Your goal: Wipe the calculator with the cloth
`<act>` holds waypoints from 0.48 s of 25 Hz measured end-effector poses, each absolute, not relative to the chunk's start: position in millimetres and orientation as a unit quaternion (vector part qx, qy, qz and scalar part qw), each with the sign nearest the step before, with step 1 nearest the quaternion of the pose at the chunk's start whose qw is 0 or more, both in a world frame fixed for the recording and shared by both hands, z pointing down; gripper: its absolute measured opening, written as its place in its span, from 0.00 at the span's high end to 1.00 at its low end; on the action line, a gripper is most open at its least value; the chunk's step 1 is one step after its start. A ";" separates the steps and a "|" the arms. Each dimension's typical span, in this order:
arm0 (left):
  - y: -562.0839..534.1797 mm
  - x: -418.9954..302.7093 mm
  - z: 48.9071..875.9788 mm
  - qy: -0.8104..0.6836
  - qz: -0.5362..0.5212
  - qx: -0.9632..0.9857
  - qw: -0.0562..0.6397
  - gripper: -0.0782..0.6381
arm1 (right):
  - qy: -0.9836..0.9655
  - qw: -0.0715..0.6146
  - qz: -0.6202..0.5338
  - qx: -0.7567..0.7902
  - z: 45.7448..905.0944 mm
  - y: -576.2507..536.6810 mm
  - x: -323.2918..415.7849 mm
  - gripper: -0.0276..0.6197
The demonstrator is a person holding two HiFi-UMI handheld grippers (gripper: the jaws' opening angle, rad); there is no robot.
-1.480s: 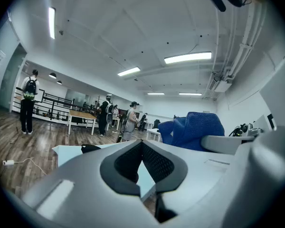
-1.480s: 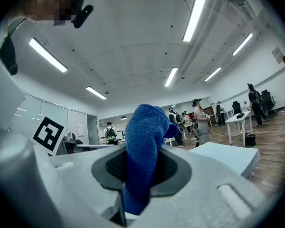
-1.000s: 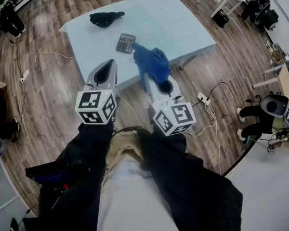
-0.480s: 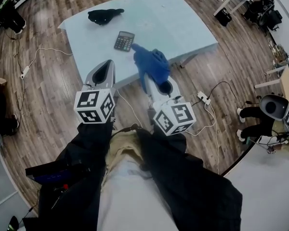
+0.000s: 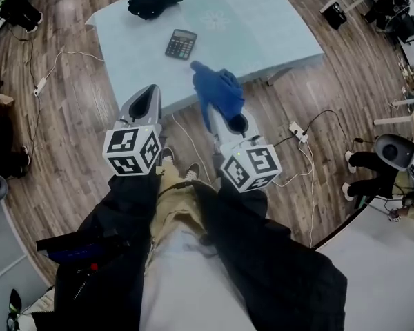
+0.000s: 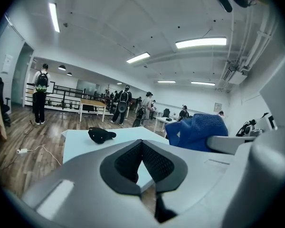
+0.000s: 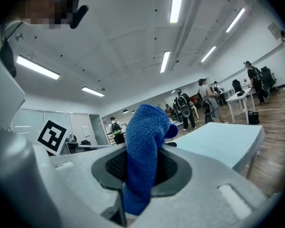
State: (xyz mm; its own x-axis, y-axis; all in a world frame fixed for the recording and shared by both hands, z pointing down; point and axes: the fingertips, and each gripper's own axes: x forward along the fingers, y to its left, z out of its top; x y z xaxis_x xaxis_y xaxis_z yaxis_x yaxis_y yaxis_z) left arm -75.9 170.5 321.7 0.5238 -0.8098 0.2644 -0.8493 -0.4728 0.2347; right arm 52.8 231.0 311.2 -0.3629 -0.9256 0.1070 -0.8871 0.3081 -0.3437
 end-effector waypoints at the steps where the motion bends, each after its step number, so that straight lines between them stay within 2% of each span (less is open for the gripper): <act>1: 168.2 -75.8 323.2 -0.485 0.060 0.855 0.171 0.90 | 0.807 0.055 -0.177 -0.560 312.7 228.3 52.6 0.81; 12: 95.7 -66.5 319.7 -0.464 0.041 0.866 0.179 0.90 | 0.797 0.043 -0.164 -0.580 303.2 167.9 58.5 0.81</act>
